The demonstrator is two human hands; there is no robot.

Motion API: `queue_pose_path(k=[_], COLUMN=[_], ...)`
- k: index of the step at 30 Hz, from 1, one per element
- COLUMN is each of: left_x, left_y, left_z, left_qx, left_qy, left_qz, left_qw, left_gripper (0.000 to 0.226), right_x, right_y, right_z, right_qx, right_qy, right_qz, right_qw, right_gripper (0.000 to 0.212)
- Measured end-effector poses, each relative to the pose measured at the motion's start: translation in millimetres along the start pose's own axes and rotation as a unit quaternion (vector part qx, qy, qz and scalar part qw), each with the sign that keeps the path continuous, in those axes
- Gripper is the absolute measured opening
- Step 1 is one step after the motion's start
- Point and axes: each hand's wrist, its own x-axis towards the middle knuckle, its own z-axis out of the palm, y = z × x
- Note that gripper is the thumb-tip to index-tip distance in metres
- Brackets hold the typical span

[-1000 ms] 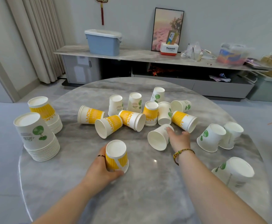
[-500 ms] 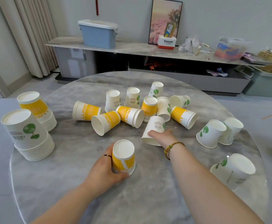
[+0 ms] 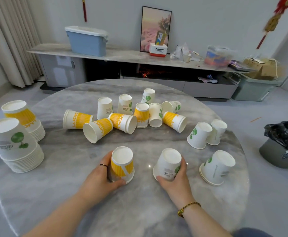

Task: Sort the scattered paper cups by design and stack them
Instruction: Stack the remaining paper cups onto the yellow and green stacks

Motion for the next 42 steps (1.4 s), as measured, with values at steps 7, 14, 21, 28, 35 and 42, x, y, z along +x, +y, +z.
queue_pose_path(k=[7, 14, 21, 28, 35, 42], left_x=[-25, -51, -2, 27, 24, 35], left_y=[12, 40, 71, 57, 45, 40], left_z=[10, 53, 104, 115, 113, 122], left_qx=[-0.005, -0.001, -0.048, -0.119, -0.139, -0.129], left_qy=[0.157, 0.147, 0.004, -0.020, -0.037, -0.020], left_qz=[-0.014, 0.068, 0.013, -0.040, -0.010, -0.022], left_qw=[0.988, 0.987, 0.999, 0.992, 0.989, 0.991], left_gripper=[0.092, 0.046, 0.090, 0.102, 0.117, 0.106], right_x=[-15, -2, 31, 22, 30, 48], right_y=[-6, -18, 1, -38, -51, -40], right_z=[-32, -107, -123, -112, -66, -71], right_qx=[-0.141, -0.279, -0.163, 0.060, -0.137, -0.165], right_qy=[-0.016, 0.262, 0.135, 0.103, -0.090, -0.148], right_qz=[-0.003, -0.107, -0.016, -0.192, -0.262, -0.203], right_qw=[0.990, 0.918, 0.977, 0.974, 0.951, 0.954], right_gripper=[0.093, 0.049, 0.059, 0.055, 0.055, 0.049])
